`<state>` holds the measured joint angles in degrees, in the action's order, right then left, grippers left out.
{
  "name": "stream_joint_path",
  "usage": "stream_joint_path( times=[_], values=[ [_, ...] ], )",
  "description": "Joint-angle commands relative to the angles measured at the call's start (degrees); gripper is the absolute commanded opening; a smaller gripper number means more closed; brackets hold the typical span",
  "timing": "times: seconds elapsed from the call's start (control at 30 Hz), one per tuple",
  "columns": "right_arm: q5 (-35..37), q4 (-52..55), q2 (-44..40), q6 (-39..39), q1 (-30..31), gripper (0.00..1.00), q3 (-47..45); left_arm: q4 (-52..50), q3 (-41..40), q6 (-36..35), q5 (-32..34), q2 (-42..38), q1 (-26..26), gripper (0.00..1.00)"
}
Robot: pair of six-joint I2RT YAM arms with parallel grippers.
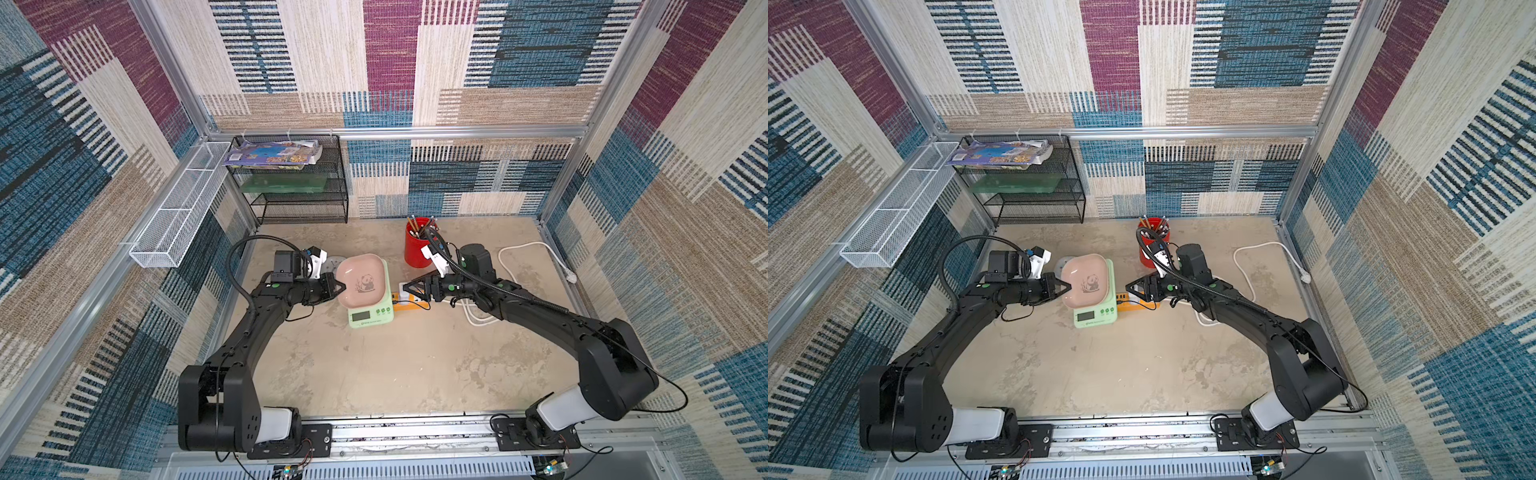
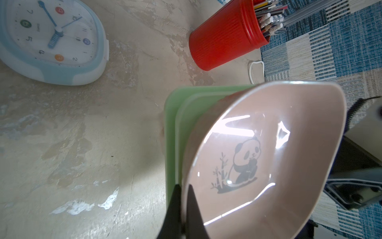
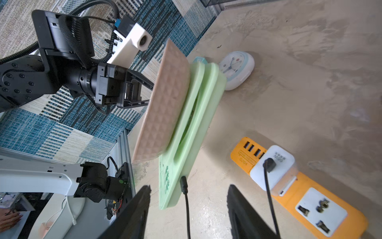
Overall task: Charge the electronic scale
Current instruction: Insert the charging cable into the electronic scale, then place the electronic scale at the center of the board.
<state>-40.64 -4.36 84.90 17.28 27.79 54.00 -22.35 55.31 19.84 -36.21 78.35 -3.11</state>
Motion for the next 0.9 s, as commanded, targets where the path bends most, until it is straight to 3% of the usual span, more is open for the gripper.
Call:
stream_joint_path(
  times=[0.0,0.3,0.87],
  values=[
    [6.25,-4.18,-2.84,-1.98,0.03,0.61,-1.66,-1.47,0.18,1.78,0.09,-0.62,-0.05,0.00],
    [14.42,-7.02,-6.68,-0.81,-0.93,0.60,-5.32,-7.50,0.38,1.43,6.43,-1.26,-0.06,0.00],
    [14.36,-8.03,-5.71,0.83,-3.14,0.59,-6.34,-10.93,1.30,2.31,13.30,4.26,-0.15,0.00]
  ],
)
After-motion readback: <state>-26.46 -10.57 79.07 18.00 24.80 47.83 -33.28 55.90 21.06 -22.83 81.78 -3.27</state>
